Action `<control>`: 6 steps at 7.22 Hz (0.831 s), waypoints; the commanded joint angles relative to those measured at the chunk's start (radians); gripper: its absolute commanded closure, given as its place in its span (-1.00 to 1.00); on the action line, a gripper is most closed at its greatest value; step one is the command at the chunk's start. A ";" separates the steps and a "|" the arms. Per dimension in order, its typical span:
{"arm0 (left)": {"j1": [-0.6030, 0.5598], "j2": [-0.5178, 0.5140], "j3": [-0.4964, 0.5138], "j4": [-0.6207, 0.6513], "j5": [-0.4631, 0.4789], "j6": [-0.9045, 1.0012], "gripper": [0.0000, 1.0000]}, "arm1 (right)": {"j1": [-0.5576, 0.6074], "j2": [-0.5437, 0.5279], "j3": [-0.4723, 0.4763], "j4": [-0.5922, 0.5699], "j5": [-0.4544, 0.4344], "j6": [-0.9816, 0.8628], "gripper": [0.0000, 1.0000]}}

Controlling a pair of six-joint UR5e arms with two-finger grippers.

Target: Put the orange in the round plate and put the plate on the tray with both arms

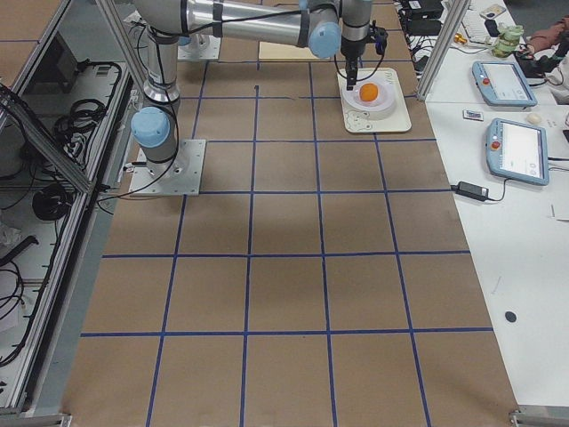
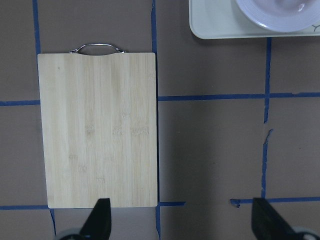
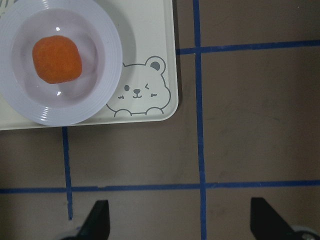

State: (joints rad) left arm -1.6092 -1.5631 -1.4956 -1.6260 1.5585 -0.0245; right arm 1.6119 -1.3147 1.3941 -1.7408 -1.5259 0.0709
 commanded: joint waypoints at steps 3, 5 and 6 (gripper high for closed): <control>0.000 0.000 0.000 0.002 0.000 -0.003 -1.00 | 0.013 -0.198 0.031 0.186 -0.033 -0.103 -1.00; 0.000 0.000 0.000 0.002 -0.002 -0.003 -1.00 | 0.011 -0.202 0.033 0.169 -0.040 -0.105 -1.00; 0.000 0.000 0.000 0.002 0.000 -0.003 -1.00 | 0.011 -0.204 0.033 0.156 -0.040 -0.112 -1.00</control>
State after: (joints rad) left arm -1.6092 -1.5631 -1.4951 -1.6245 1.5574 -0.0276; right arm 1.6236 -1.5157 1.4258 -1.5722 -1.5653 -0.0342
